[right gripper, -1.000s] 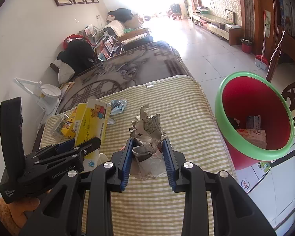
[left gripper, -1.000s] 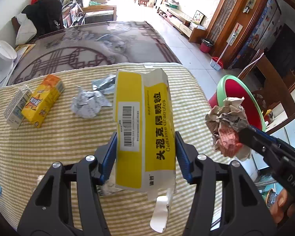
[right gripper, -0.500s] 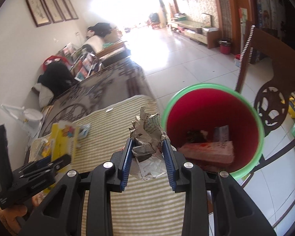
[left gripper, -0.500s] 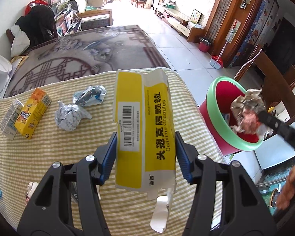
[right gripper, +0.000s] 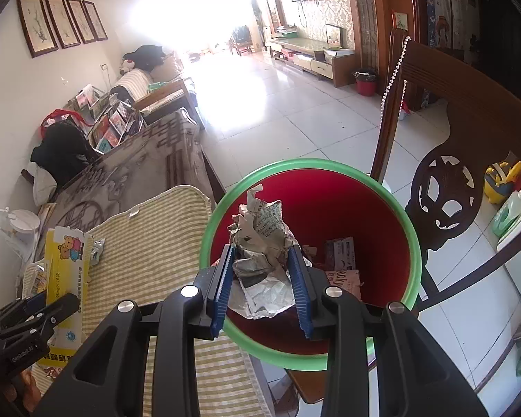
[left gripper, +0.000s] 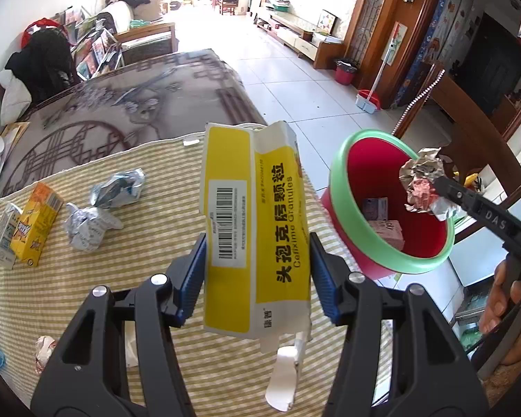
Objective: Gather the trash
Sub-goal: 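Carry the yellow box and crumpled paper over the red bucket and open both tools, then move both open tools back over the table toward the remaining trash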
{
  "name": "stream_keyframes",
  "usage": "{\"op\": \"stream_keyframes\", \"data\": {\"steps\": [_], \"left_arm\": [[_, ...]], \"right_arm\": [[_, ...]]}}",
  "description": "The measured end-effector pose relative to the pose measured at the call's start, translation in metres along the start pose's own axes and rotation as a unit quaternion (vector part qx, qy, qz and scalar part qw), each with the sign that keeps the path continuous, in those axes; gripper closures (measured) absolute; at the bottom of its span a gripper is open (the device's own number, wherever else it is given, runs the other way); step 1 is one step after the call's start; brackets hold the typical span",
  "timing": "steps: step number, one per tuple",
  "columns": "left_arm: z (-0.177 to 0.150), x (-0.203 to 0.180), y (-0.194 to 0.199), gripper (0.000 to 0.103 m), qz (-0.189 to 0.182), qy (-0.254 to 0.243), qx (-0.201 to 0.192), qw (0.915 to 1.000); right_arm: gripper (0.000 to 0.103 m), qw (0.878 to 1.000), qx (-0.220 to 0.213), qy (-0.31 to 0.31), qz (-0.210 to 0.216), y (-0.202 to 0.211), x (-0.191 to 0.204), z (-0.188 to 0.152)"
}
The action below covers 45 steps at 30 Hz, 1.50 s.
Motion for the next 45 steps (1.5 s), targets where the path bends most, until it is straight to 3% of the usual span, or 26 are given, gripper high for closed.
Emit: {"op": "stream_keyframes", "data": {"steps": [7,9,10,11,18,25,28,29,31,32,38,45], "left_arm": [[0.006,-0.023,-0.007,0.05,-0.003,-0.019,0.003,0.9998],[0.009,-0.03,-0.01,0.05,-0.005,-0.025,0.004,0.9997],[0.012,-0.033,-0.012,0.05,-0.007,-0.028,0.005,0.9996],[0.014,-0.038,-0.013,0.05,-0.008,-0.031,0.006,0.9995],[0.027,-0.082,-0.032,0.05,-0.028,-0.076,0.018,0.9965],[0.041,-0.134,-0.055,0.05,-0.053,-0.128,0.027,0.9899],[0.045,-0.152,-0.059,0.047,-0.065,-0.142,0.028,0.9873],[0.046,-0.156,-0.058,0.041,-0.068,-0.143,0.026,0.987],[0.047,-0.157,-0.052,0.029,-0.082,-0.137,0.017,0.987],[0.047,-0.156,-0.048,0.027,-0.086,-0.134,0.011,0.9872],[0.024,-0.135,-0.02,0.024,-0.096,-0.111,0.006,0.9891],[-0.019,-0.07,0.01,0.021,-0.095,-0.043,0.009,0.9945]], "right_arm": [[0.06,1.0,0.006,-0.016,-0.004,-0.007,-0.02,-0.002],[0.049,1.0,0.005,-0.024,-0.004,-0.005,-0.027,-0.002],[0.037,1.0,-0.001,-0.029,-0.004,-0.002,-0.029,-0.001],[0.036,0.999,-0.01,-0.036,-0.002,0.002,-0.033,-0.001],[0.036,0.997,-0.035,-0.066,-0.011,0.028,-0.057,-0.007],[0.036,0.993,-0.037,-0.103,-0.042,0.048,-0.087,-0.037],[0.036,0.99,-0.037,-0.127,-0.051,0.057,-0.102,-0.049],[0.036,0.989,-0.039,-0.133,-0.054,0.061,-0.105,-0.053],[0.036,0.987,-0.042,-0.14,-0.061,0.066,-0.11,-0.058],[0.036,0.987,-0.043,-0.143,-0.064,0.068,-0.111,-0.06],[0.036,0.987,-0.04,-0.144,-0.06,0.065,-0.102,-0.063],[0.036,0.995,-0.029,-0.09,-0.038,0.047,-0.041,-0.045]]}}
Point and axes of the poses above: each gripper's, at about its wrist camera, not at the fingertips, and y roughly against the way its jaws point, x to its left, z to its top, the point moved 9 cm from there along -y, roughly the way its jaws point, and after that the axes turned 10 degrees about x, right-handed, at the moved point
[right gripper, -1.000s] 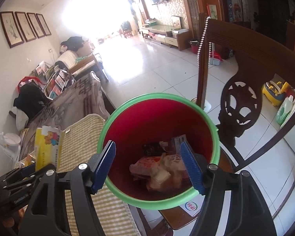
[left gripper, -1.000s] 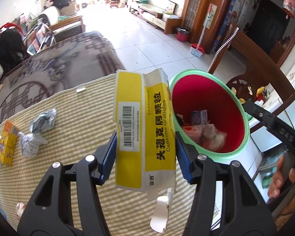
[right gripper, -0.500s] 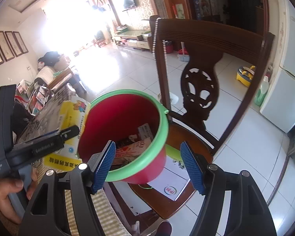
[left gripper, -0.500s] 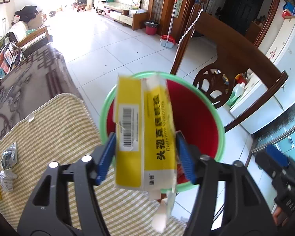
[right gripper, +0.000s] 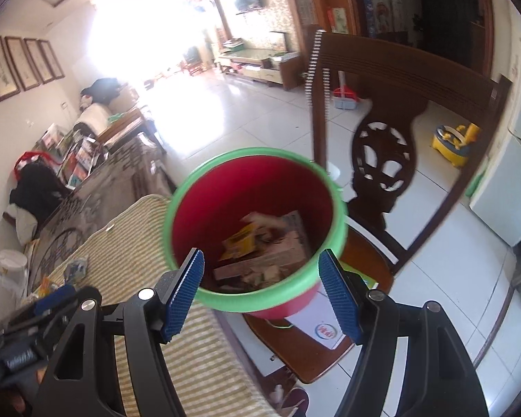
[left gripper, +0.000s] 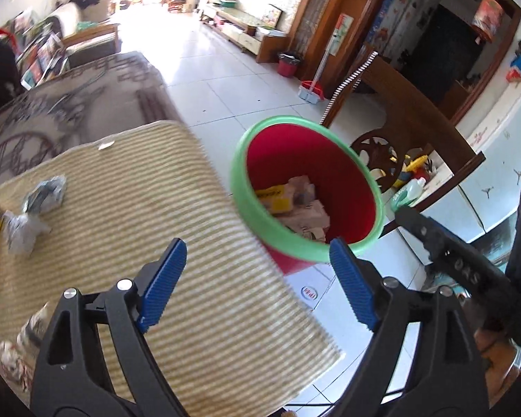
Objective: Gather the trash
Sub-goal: 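Move both open tools back over the table toward the remaining trash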
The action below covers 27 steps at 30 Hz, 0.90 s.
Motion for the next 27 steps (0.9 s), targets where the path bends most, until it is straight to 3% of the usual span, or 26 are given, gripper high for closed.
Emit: {"op": "stream_keyframes", "data": {"steps": [6,14,21,27], "left_arm": [[-0.014,0.085,0.02,0.021,0.025,0.077,-0.01,0.9967],[-0.044,0.196,0.059,0.019,0.064,0.122,-0.025,0.9901],[-0.104,0.277,0.077,0.019,0.098,0.106,0.005,0.9895],[-0.153,0.319,0.081,0.019,0.085,0.069,0.042,0.9931]], "right_arm": [[0.036,0.997,0.025,0.069,0.028,-0.018,0.084,-0.013],[0.035,0.986,0.066,0.146,0.051,-0.037,0.201,-0.056],[0.031,0.98,0.088,0.17,0.063,-0.051,0.282,-0.097],[0.031,0.975,0.103,0.183,0.067,-0.061,0.334,-0.129]]}}
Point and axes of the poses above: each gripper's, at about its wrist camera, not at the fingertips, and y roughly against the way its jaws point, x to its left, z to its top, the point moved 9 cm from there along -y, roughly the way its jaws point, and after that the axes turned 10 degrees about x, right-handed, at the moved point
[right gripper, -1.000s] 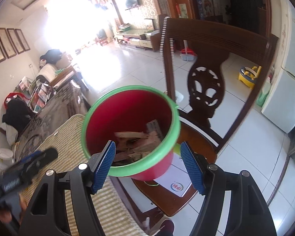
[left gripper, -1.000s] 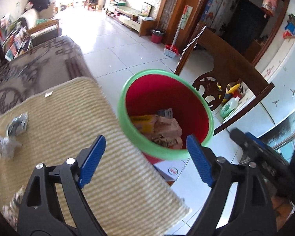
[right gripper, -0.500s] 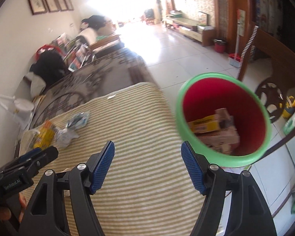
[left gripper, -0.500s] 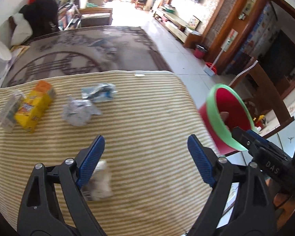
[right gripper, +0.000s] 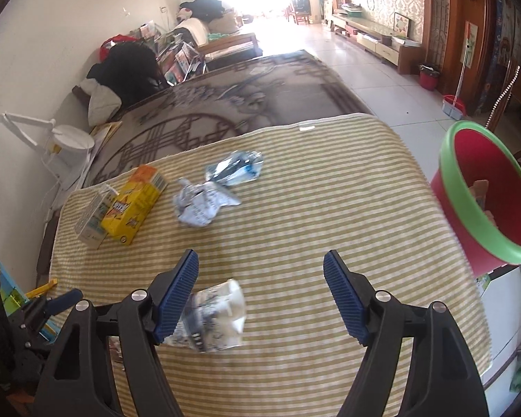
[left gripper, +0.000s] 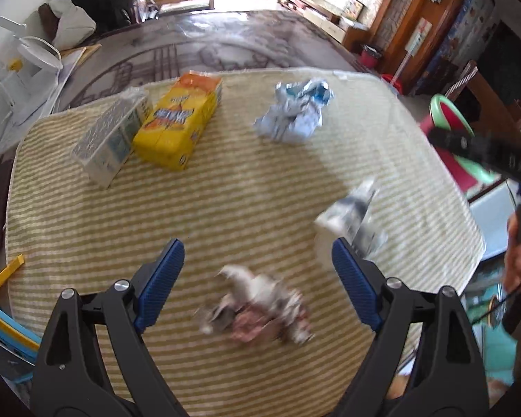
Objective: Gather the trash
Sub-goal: 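Move both open tools back over the table toward the remaining trash, then grasp the white printed paper cup with the right tool while the left tool grasps crumpled pink paper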
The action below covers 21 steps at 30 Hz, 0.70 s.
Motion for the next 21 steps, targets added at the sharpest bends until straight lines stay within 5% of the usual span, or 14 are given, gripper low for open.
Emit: {"op": "stream_keyframes", "data": {"steps": [9,17,21], "left_arm": [[-0.045,-0.002,-0.032,0.019,-0.034,-0.119,0.056,0.9907],[-0.04,-0.012,-0.064,0.019,-0.1,-0.039,0.098,0.9894],[-0.042,-0.024,-0.063,0.045,-0.099,-0.066,0.092,0.9886]], "right_arm": [[0.03,1.0,0.001,-0.01,-0.014,-0.002,0.016,-0.007],[0.029,0.999,0.029,-0.024,-0.007,-0.01,0.02,-0.027],[0.028,0.999,0.042,-0.03,0.004,-0.015,0.024,-0.035]]}}
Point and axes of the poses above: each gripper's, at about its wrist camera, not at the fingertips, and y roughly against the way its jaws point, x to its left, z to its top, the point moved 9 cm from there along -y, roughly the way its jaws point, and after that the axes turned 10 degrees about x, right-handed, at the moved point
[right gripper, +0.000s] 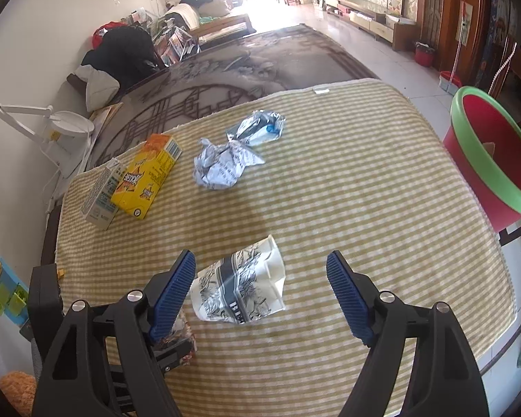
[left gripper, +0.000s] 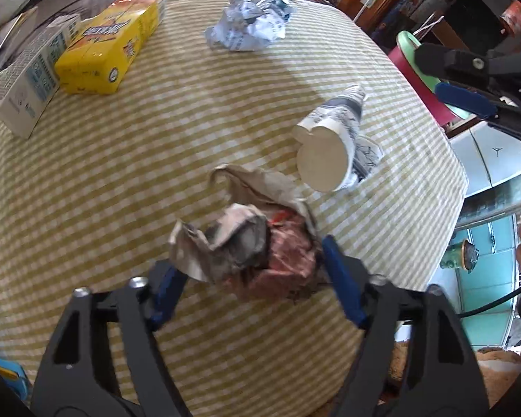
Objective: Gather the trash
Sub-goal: 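Grasp the white printed paper cup with the right tool while the left tool grasps crumpled pink paper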
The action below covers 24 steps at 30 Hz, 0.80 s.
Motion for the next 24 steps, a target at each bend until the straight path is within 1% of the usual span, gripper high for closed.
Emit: {"op": "stream_keyframes", "data": {"steps": [1,2,6,8,12,15,16,18,20,21,24], "left_arm": [[0.0,-0.002,0.001,0.054,-0.01,0.002,0.001,1.0],[0.0,-0.003,0.003,0.059,-0.014,0.005,0.001,0.9999],[0.001,0.003,0.015,0.063,-0.005,0.017,-0.015,0.9997],[-0.001,0.016,0.021,0.062,0.003,0.035,-0.019,0.9992],[-0.003,0.043,0.029,0.061,0.02,0.076,-0.025,0.9966],[-0.009,0.053,0.034,0.058,0.034,0.088,-0.03,0.9951],[-0.01,0.056,0.036,0.054,0.038,0.093,-0.032,0.9945],[-0.012,0.061,0.037,0.054,0.04,0.101,-0.031,0.9936],[-0.014,0.065,0.039,0.05,0.042,0.105,-0.031,0.9931],[-0.014,0.065,0.041,0.049,0.044,0.106,-0.032,0.9929],[-0.016,0.067,0.043,0.045,0.049,0.108,-0.035,0.9923]], "right_arm": [[0.028,1.0,0.003,-0.002,0.002,-0.001,0.0,-0.001],[0.027,1.0,0.006,-0.004,0.005,-0.003,0.0,-0.003],[0.023,1.0,0.027,-0.005,0.009,-0.014,0.001,-0.01],[0.021,0.999,0.037,-0.001,0.005,-0.021,0.004,-0.013],[0.02,0.998,0.057,0.015,0.002,-0.034,0.012,-0.021],[0.02,0.998,0.066,0.024,0.003,-0.042,0.018,-0.025],[0.02,0.997,0.067,0.026,0.004,-0.045,0.02,-0.025],[0.019,0.997,0.07,0.03,0.003,-0.051,0.024,-0.025],[0.019,0.996,0.079,0.04,-0.005,-0.06,0.027,-0.025],[0.019,0.995,0.083,0.046,-0.009,-0.064,0.03,-0.025],[0.019,0.994,0.084,0.065,-0.025,-0.069,0.033,-0.025]]}}
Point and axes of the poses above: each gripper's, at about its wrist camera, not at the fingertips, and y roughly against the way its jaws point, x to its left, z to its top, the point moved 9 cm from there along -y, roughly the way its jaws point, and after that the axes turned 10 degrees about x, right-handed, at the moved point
